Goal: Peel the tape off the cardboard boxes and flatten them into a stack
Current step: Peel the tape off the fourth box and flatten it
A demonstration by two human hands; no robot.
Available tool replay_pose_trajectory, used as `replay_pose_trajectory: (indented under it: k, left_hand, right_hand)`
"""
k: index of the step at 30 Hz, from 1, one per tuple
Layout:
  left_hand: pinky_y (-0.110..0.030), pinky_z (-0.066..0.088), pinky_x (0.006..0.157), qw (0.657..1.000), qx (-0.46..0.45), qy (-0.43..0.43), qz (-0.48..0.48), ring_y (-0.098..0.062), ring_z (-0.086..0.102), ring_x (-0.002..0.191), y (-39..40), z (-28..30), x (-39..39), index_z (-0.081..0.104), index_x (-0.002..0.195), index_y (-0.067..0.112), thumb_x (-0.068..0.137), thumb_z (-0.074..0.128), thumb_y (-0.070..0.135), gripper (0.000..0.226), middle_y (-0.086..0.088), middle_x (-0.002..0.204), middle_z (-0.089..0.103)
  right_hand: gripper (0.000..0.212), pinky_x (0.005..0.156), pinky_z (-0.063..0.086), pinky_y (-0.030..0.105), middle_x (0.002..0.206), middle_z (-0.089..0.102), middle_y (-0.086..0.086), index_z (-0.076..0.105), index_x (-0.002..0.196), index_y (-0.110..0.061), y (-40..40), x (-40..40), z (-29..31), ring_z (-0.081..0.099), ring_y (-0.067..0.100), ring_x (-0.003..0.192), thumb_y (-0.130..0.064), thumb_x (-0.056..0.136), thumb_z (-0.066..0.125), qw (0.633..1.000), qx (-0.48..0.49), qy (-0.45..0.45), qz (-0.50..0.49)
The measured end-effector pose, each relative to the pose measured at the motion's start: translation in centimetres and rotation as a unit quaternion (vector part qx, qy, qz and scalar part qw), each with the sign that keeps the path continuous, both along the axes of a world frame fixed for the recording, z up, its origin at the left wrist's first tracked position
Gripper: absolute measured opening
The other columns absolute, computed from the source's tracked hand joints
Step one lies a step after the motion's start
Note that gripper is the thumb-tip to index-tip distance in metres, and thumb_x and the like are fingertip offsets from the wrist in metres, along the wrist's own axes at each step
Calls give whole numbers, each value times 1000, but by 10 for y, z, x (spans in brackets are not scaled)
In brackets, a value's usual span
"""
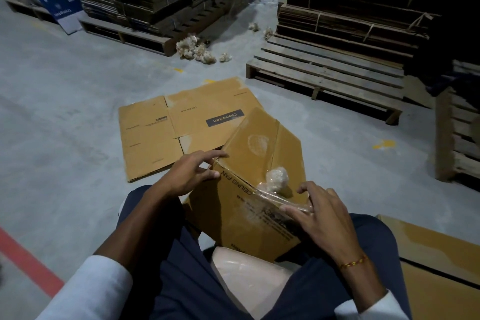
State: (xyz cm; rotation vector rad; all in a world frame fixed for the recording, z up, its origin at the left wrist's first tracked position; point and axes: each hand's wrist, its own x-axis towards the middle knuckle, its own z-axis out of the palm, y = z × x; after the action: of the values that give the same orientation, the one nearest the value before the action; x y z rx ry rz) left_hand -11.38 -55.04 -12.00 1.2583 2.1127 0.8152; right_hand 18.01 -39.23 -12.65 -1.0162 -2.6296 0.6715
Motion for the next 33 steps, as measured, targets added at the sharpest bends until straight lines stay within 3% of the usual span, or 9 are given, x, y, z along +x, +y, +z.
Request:
replay_pose_trajectory:
  k: [6,10,15,21,25,30,33]
  left_hand:
    - [-54,52,99,999,-2,37,13,-21,55,125,0,-7,5,44,140,55,98,60,41,48,3,145,52]
    - [-51,49,99,997,-5,69,39,-22,54,125,3,-13,11,40,144,51,100,57,37,50,3,146,50]
    - [-53,48,99,995,-12,84,51,-24,54,124,16,-5,10,39,145,49,101,54,35,48,1,144,50]
    - [-53,47,101,993,12,99,66,-24,50,125,24,3,15,35,150,40,104,49,28,49,-3,144,47]
    - [-48,48,102,978,61,166,108,-23,44,130,33,3,27,23,157,39,103,51,25,63,-5,154,34]
    - [-52,40,111,936,64,337,78,-35,32,141,55,-3,57,44,149,34,88,64,2,73,-12,164,18]
    - [-61,34,113,950,59,305,34,-33,26,144,64,-8,75,53,143,33,88,56,0,64,-8,166,14]
  right_hand:
    - [31,62,37,28,86,42,-12,68,106,-31,-1,-2,-9,49,12,83,-55,86,67,999,-35,10,-20]
    - [13,59,38,27,83,42,-8,74,92,-28,-4,-1,-4,49,11,78,-41,90,69,995,-31,95,0]
    - [14,69,43,18,93,41,-6,75,83,-17,-18,-6,14,49,10,89,-28,91,72,980,-1,187,72]
    - [13,86,46,12,108,50,-5,71,79,-13,-47,-17,52,58,14,107,-16,91,73,951,-129,272,73]
    - [14,92,52,22,117,53,-9,73,78,-16,-55,-14,63,62,17,115,-18,92,71,928,-219,295,66]
    - [15,85,55,24,112,62,-7,75,79,-13,-43,-3,70,64,14,109,-21,89,68,902,-273,333,13]
    - [16,86,55,28,108,67,-5,73,77,-11,-33,6,66,64,14,108,-15,92,68,899,-265,346,-40]
